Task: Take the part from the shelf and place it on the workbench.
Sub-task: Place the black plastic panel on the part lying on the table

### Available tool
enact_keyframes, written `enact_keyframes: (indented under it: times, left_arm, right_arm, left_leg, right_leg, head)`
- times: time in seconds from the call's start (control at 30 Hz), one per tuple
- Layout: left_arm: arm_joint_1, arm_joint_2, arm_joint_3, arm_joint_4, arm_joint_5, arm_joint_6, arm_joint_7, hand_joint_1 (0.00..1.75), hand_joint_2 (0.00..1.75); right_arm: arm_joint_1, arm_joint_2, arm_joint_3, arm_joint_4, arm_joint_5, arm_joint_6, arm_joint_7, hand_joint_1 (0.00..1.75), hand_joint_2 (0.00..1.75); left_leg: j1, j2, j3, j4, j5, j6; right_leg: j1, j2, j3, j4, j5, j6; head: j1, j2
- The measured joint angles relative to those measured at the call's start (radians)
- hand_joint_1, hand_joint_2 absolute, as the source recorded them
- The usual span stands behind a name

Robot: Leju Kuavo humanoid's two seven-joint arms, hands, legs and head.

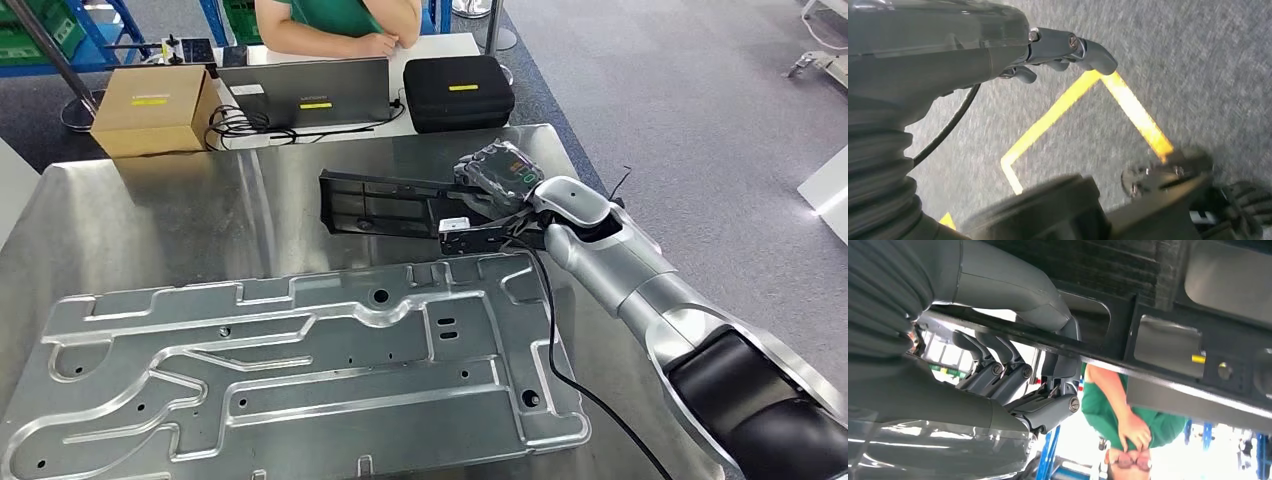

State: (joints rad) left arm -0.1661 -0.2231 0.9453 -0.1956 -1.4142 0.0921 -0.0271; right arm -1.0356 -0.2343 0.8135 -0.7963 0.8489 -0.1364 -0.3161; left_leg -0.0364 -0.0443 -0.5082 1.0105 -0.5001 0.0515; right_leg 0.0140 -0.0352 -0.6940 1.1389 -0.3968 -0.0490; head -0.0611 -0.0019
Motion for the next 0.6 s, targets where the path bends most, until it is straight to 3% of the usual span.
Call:
enact_keyframes:
  times: [0.07,0.13,0.2,0.23,0.3,0.37,0.4,0.43,0.5,0.53,0.57,0.6]
  left_arm:
    - [0.005,-0.002,-0.001,0.001,-0.008,0.007,-0.012,0.0,1.75]
    - [0.006,-0.002,-0.001,0.001,-0.015,0.015,-0.022,0.0,1.75]
    - [0.007,-0.002,-0.002,0.001,-0.016,0.018,-0.025,0.0,1.75]
    - [0.008,-0.001,-0.002,0.001,-0.016,0.019,-0.027,0.0,1.75]
    - [0.008,0.0,-0.002,0.001,-0.017,0.021,-0.034,0.0,1.75]
    - [0.006,0.001,-0.002,0.0,-0.019,0.027,-0.043,0.0,1.75]
    - [0.005,0.001,-0.002,0.0,-0.021,0.03,-0.046,0.0,1.75]
    - [0.005,0.002,-0.002,0.0,-0.024,0.033,-0.047,0.0,1.75]
    - [0.006,0.001,-0.005,0.001,-0.03,0.036,-0.048,0.0,1.75]
    - [0.007,0.0,-0.007,0.002,-0.033,0.036,-0.048,0.0,1.75]
    - [0.008,0.0,-0.01,0.003,-0.034,0.036,-0.05,0.0,1.75]
    - [0.009,-0.001,-0.013,0.004,-0.035,0.036,-0.051,0.0,1.75]
  right_arm:
    - [-0.012,0.012,0.002,0.007,0.015,-0.003,0.017,1.75,1.75]
    - [-0.021,0.018,0.002,0.014,0.026,-0.006,0.028,1.75,1.75]
    - [-0.03,0.019,0.002,0.018,0.032,-0.009,0.032,1.75,1.75]
    - [-0.034,0.018,0.002,0.021,0.034,-0.011,0.034,1.75,1.75]
    - [-0.038,0.012,0.003,0.026,0.039,-0.015,0.038,1.75,1.75]
    - [-0.036,0.005,0.006,0.034,0.049,-0.016,0.044,1.75,1.75]
    - [-0.035,0.004,0.008,0.038,0.054,-0.016,0.047,1.75,1.75]
    - [-0.034,0.003,0.01,0.043,0.058,-0.016,0.049,1.75,1.75]
    - [-0.036,0.002,0.013,0.049,0.064,-0.016,0.053,1.75,1.75]
    - [-0.038,0.001,0.015,0.052,0.066,-0.016,0.054,1.75,1.75]
    - [-0.039,0.0,0.016,0.054,0.067,-0.016,0.055,1.75,1.75]
    - [-0.041,-0.001,0.017,0.056,0.068,-0.016,0.056,1.75,1.75]
  left_leg:
    - [0.001,0.006,-0.008,0.0,-0.004,-0.001]
    - [0.005,0.01,-0.012,-0.006,-0.003,-0.008]
    - [0.003,0.012,-0.017,0.004,-0.016,-0.019]
    - [0.004,0.014,-0.033,0.035,-0.034,-0.027]
    - [0.017,0.018,-0.094,0.145,-0.085,-0.049]
    - [0.032,0.021,-0.147,0.228,-0.101,-0.072]
    - [0.041,0.022,-0.152,0.225,-0.081,-0.085]
    - [0.051,0.022,-0.139,0.187,-0.045,-0.098]
    - [0.068,0.007,-0.094,0.072,0.02,-0.126]
    - [0.072,-0.003,-0.08,0.034,0.035,-0.125]
    - [0.074,-0.013,-0.076,0.017,0.037,-0.116]
    - [0.071,-0.019,-0.079,0.018,0.035,-0.1]
  right_leg:
    - [0.014,-0.016,0.027,-0.06,0.004,-0.026]
    - [0.015,-0.009,0.04,-0.092,0.001,-0.027]
    - [0.005,-0.003,0.064,-0.136,0.001,-0.017]
    - [-0.001,-0.004,0.077,-0.158,0.002,-0.009]
    - [-0.009,-0.011,0.085,-0.172,0.003,0.004]
    - [-0.019,-0.018,0.086,-0.17,0.0,0.018]
    - [-0.025,-0.02,0.086,-0.167,-0.002,0.026]
    - [-0.033,-0.021,0.086,-0.161,-0.005,0.036]
    - [-0.046,-0.021,0.083,-0.143,-0.013,0.058]
    - [-0.048,-0.018,0.08,-0.133,-0.015,0.068]
    - [-0.048,-0.016,0.078,-0.126,-0.015,0.076]
    - [-0.047,-0.012,0.077,-0.123,-0.012,0.083]
  head:
    - [-0.001,0.0]
    - [0.0,0.0]
    - [-0.001,0.0]
    - [-0.001,0.0]
    - [-0.001,0.0]
    - [-0.001,0.0]
    - [-0.001,0.0]
    - [-0.001,0.0]
    - [-0.002,0.0]
    - [-0.002,0.0]
    - [-0.002,0.0]
    - [-0.002,0.0]
